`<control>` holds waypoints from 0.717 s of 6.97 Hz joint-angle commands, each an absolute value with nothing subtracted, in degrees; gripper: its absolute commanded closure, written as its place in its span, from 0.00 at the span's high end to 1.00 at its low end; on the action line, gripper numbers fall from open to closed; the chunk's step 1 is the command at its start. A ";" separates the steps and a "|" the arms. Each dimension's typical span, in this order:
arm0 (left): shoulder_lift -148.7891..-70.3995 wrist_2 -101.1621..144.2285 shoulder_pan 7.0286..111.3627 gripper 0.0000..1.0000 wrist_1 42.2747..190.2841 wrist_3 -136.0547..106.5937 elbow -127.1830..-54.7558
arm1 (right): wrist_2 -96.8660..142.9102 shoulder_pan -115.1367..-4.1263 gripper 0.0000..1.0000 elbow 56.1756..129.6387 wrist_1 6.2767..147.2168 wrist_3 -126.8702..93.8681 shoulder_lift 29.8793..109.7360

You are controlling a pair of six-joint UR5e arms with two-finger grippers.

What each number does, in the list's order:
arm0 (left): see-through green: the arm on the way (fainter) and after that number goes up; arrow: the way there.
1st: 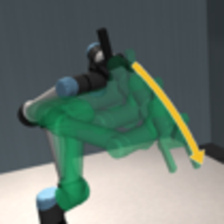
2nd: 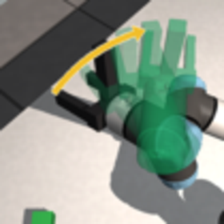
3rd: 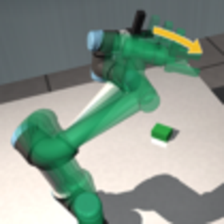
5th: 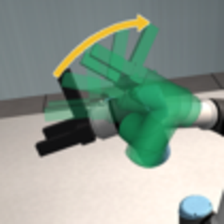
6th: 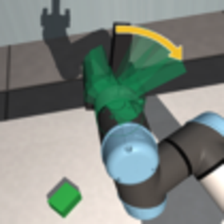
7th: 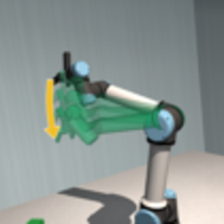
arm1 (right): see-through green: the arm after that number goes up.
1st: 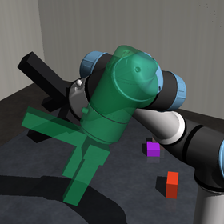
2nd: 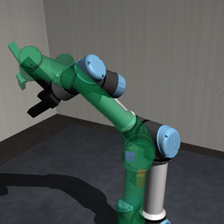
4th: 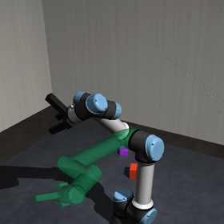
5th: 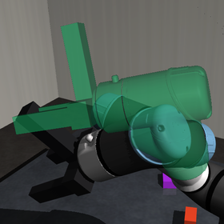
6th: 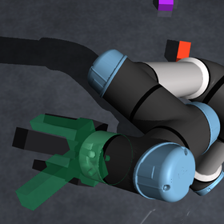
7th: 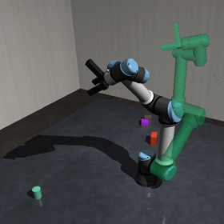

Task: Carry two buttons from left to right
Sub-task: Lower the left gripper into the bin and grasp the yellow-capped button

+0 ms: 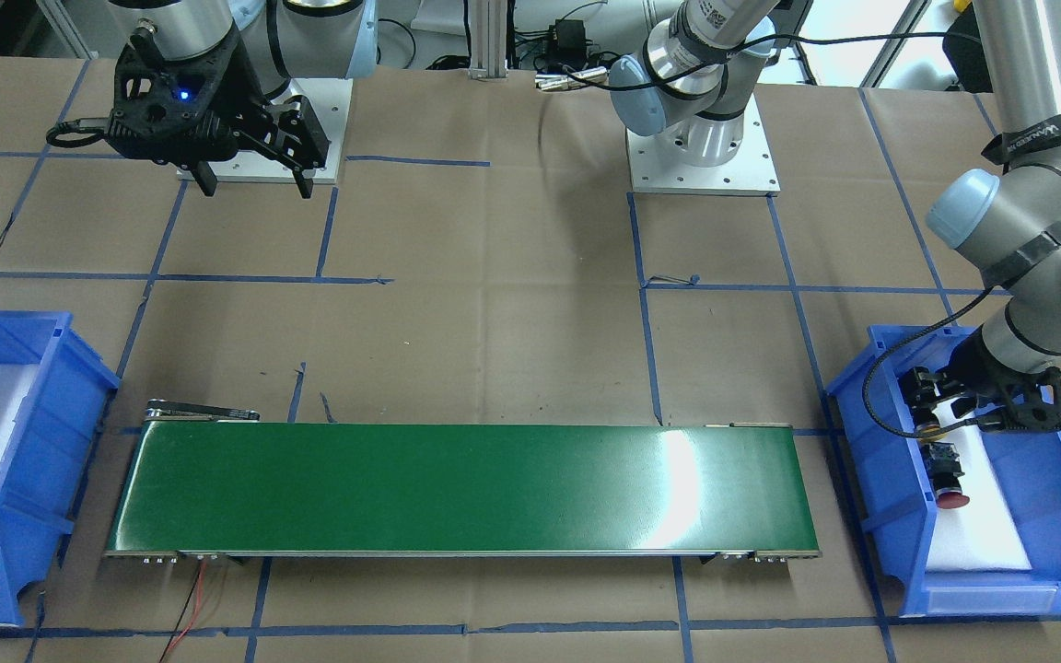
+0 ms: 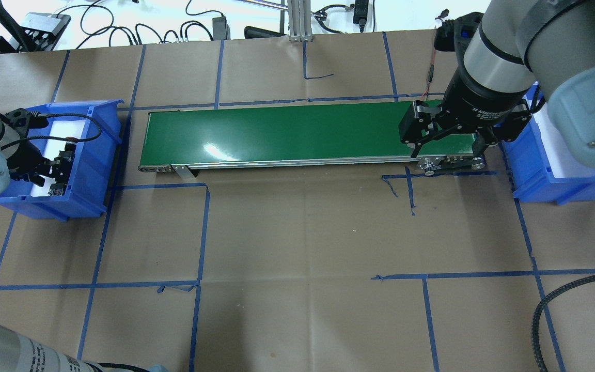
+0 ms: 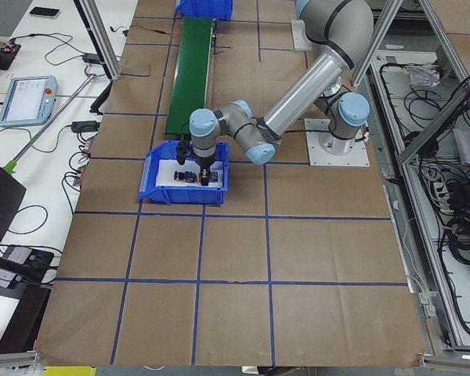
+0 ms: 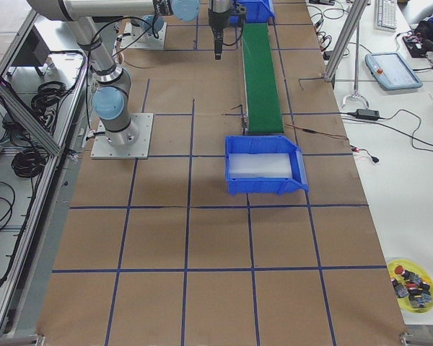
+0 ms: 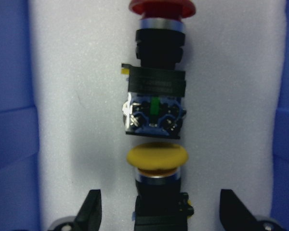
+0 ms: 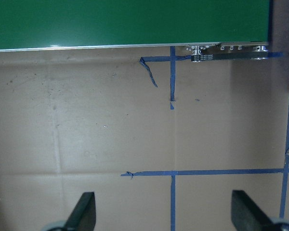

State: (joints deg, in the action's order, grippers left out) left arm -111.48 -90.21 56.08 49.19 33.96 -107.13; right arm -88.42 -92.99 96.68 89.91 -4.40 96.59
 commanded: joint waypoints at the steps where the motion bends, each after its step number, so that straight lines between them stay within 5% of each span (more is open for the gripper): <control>1: -111.71 -89.83 56.07 0.33 49.39 33.66 -107.66 | -88.42 -92.99 1.00 96.68 89.91 -4.39 96.59; 3: -111.27 -89.91 55.99 0.07 50.09 33.49 -106.88 | -88.42 -92.99 1.00 96.68 89.91 -4.39 96.59; 5: -109.44 -89.83 55.99 0.00 51.93 33.57 -104.87 | -88.33 -92.99 1.00 96.68 89.91 -4.39 96.59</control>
